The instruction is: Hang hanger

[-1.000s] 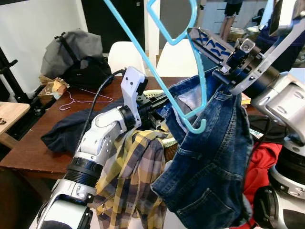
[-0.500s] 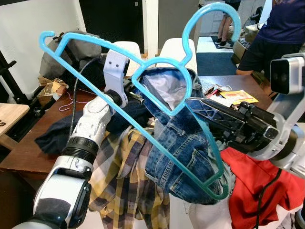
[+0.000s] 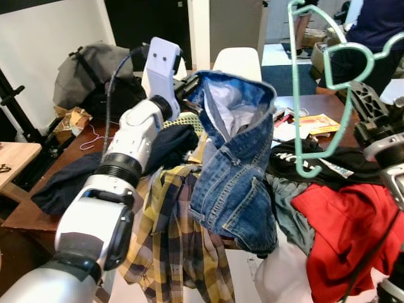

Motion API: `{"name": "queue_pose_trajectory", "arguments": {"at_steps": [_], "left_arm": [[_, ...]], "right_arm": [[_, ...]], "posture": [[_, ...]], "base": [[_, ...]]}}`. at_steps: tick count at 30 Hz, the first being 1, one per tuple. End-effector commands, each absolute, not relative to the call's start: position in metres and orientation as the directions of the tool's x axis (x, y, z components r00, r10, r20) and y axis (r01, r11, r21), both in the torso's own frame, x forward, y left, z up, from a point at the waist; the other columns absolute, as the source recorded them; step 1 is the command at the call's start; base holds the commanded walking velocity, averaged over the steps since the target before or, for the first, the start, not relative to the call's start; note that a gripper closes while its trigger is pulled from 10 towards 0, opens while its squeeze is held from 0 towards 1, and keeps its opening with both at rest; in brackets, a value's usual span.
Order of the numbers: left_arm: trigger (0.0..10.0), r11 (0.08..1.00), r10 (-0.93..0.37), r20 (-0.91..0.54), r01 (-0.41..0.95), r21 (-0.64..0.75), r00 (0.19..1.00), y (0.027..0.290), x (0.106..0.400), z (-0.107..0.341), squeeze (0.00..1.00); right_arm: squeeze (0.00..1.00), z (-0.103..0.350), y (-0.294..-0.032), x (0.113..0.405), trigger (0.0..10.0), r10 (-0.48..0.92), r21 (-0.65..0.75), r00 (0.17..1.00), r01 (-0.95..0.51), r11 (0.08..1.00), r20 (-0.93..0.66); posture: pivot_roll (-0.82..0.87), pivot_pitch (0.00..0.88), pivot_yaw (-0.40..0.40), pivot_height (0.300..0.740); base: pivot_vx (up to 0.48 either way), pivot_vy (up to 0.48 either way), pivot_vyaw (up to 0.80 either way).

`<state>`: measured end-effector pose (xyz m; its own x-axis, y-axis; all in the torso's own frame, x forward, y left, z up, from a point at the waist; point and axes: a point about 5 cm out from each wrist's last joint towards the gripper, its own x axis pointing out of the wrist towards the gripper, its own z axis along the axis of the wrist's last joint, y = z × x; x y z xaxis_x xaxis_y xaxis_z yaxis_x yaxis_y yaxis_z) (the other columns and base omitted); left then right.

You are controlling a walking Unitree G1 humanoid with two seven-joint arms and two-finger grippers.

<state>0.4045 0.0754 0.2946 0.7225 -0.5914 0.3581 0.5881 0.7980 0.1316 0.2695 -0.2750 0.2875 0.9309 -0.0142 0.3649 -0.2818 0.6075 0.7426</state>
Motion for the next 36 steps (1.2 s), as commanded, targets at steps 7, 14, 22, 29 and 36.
{"name": "queue_pose_trajectory", "arguments": {"at_steps": [7,14,22,29,36], "left_arm": [[10.0,0.828,-0.561,0.348,0.5,0.254,0.751,0.07,0.407,0.296,0.0],[10.0,0.939,-0.23,0.362,0.108,0.328,0.903,0.125,0.418,0.291,0.0],[10.0,0.871,-0.205,0.108,0.131,0.473,0.973,0.15,0.418,0.234,1.0],[10.0,0.81,-0.224,0.144,0.102,0.578,0.964,0.156,0.417,0.242,1.0],[10.0,0.934,-0.31,0.456,0.179,0.308,0.834,0.153,0.412,0.315,0.0]], "right_arm": [[0.0,0.284,-0.288,0.267,10.0,-0.141,0.756,0.932,-0.176,0.631,0.335],[0.0,0.287,-0.281,0.273,10.0,-0.14,0.732,0.922,-0.186,0.656,0.36],[0.0,0.291,-0.261,0.277,10.0,-0.07,0.702,0.914,-0.257,0.664,0.401],[0.0,0.295,-0.251,0.279,10.0,-0.036,0.669,0.91,-0.276,0.691,0.412],[0.0,0.274,-0.216,0.293,10.0,-0.021,0.392,0.948,-0.111,0.913,0.319]], "posture": [[-0.27,0.0,0.071,0.74],[-0.26,0.0,0.063,0.74],[-0.25,0.0,0.053,0.74],[-0.24,0.0,0.043,0.74],[-0.24,0.0,0.041,0.74]], "base": [[0.0,0.0,-0.67],[0.0,0.0,-0.66],[0.0,0.0,-0.08],[0.0,0.0,0.0],[0.0,0.0,0.0]]}}
